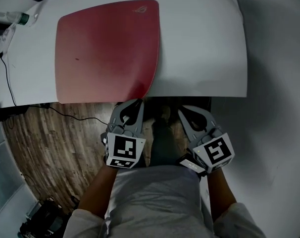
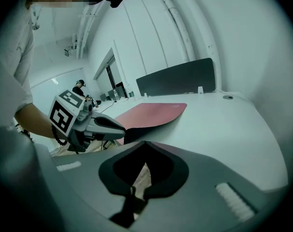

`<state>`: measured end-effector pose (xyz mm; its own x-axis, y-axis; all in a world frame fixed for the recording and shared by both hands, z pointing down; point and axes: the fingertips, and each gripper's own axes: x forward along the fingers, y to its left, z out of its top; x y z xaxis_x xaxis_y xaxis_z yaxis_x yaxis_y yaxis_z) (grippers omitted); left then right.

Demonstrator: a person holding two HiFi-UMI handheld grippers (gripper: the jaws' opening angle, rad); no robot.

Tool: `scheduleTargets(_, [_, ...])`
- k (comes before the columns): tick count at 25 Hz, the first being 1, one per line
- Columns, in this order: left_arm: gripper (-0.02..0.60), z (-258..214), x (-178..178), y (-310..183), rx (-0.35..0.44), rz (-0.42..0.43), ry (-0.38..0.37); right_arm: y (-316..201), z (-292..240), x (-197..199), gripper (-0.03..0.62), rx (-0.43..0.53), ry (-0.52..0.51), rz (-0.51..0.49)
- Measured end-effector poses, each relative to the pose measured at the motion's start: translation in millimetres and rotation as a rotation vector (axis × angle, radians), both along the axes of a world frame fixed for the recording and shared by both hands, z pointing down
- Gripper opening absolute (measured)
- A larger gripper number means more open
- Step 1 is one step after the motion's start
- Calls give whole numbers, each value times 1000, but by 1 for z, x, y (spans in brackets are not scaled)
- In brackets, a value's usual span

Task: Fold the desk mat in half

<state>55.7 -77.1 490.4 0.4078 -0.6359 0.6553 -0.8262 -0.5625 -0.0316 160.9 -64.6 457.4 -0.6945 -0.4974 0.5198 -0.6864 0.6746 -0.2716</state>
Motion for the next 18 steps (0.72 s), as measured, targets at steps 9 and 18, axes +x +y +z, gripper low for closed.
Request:
scheduleTargets(9, [31, -23, -60, -7, 55, 54, 75, 5, -4, -71, 6, 24, 43, 53])
scheduleTargets(18, [31, -42, -129, -17, 60, -2, 150, 0, -12, -139, 8, 41, 58, 26])
